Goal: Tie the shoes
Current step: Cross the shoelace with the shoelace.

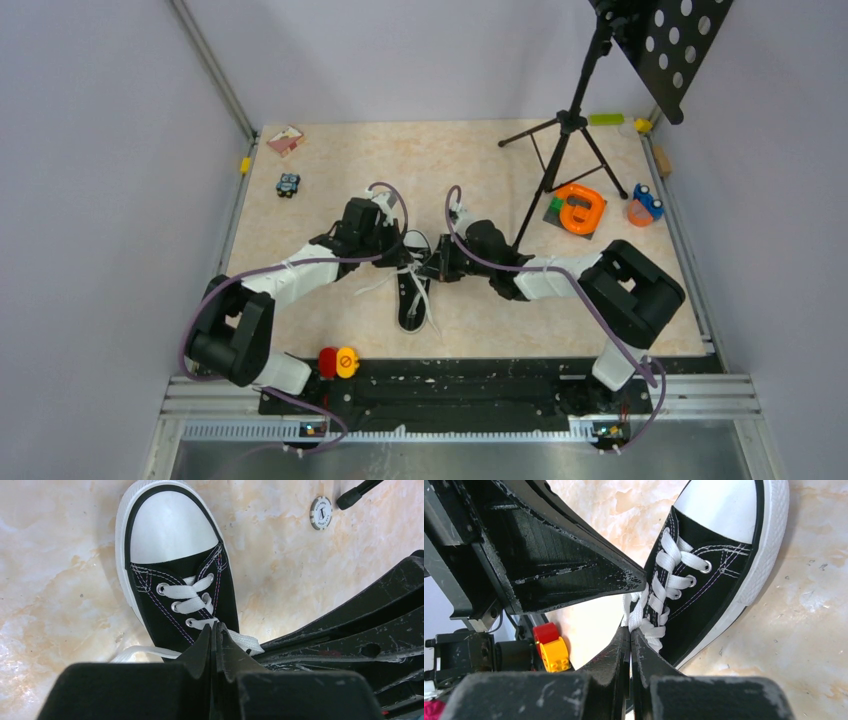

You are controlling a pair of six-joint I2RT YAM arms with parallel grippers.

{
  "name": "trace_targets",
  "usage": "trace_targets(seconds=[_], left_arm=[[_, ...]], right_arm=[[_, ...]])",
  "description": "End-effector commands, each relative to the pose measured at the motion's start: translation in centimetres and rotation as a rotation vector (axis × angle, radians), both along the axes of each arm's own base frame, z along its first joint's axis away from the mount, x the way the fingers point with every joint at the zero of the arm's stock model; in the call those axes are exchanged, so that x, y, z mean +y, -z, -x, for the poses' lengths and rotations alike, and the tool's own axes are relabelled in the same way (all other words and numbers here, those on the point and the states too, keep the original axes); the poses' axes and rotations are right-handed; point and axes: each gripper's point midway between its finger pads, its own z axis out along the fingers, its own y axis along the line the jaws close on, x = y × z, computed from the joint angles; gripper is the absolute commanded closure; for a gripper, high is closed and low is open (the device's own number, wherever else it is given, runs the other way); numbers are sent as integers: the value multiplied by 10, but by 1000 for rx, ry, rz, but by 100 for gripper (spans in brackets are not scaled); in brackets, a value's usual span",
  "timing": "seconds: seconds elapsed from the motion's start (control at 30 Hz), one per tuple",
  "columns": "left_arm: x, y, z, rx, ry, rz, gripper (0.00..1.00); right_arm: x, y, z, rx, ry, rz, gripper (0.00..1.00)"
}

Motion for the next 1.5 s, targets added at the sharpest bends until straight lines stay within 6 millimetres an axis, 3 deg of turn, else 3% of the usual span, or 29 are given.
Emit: trace_targets(seconds=[0.0, 0.57, 0.97, 1.27, 1.47], left_arm=[[-6, -19, -20, -74, -16, 35, 100], [-9, -15, -23, -61, -13, 38, 100], [-11, -22, -20, -65, -6, 58, 100], [-11, -21, -19, -63, -4, 57, 100], [-11, -23, -19, -66, -2, 60, 100]], right_arm=[[13, -32, 4, -72, -52, -75, 99], [31, -44, 10, -89, -107, -103, 98], [37, -29, 6, -77, -118, -25, 86], [30, -20, 10, -103, -122, 74, 85], [36, -15, 10, -100, -128, 102, 83]])
